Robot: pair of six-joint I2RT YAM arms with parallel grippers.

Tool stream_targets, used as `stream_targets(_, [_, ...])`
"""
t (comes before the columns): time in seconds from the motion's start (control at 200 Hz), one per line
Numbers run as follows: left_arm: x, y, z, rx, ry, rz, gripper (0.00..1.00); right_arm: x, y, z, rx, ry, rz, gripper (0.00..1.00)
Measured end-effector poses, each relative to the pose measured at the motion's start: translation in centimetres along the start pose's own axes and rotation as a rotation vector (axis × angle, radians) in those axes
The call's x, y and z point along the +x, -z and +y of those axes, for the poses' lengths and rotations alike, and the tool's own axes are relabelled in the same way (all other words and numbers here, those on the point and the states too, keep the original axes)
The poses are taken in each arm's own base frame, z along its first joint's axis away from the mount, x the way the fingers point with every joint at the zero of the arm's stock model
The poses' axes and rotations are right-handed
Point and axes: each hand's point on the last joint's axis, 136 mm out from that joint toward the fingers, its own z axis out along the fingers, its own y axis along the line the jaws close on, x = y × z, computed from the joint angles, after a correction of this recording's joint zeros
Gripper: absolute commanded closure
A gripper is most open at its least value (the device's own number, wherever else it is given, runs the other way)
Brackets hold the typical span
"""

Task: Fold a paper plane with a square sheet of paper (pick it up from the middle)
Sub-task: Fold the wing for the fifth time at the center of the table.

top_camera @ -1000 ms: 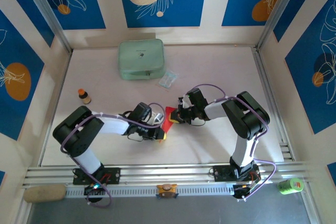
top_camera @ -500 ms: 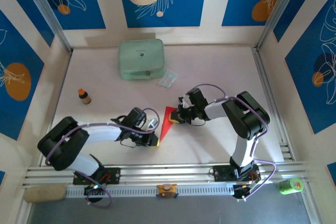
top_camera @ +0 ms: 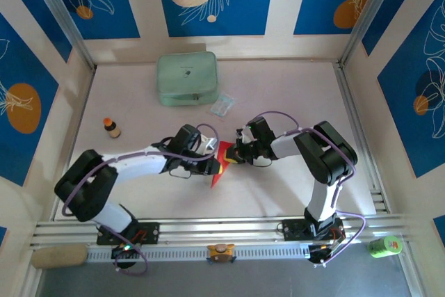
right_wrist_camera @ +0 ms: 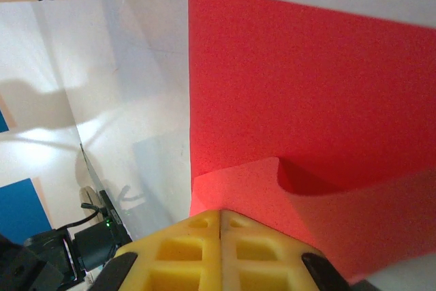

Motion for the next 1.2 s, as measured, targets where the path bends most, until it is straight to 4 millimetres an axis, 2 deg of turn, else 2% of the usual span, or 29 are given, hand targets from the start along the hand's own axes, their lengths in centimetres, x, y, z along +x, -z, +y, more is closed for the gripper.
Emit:
stream_targets(0.23, [-1.4,-1.4,1.2,-0.028,0.012,0.000,1.00,0.0,0.0,0.0,0.002,0.000,-0.003,0.94])
stream_targets(0.455, [-3.1,-2.1,1.1,-0.026,-0.004,-0.018,0.99,-0.1,0.1,-0.1,0.006,0.001,-0.010,0.94])
stream_targets(0.67, [-3.1,-2.6,1.7,-0.031,0.003,-0.012,0.96,-0.1,0.1,-0.1,0.006,0.001,-0.010,0.94])
stream_targets(1.2, [-2.3,-4.1,4.6,-0.095,0.008,0.018,1.00,-0.1,0.2,-0.1,0.012,-0.002,-0.010,0.93])
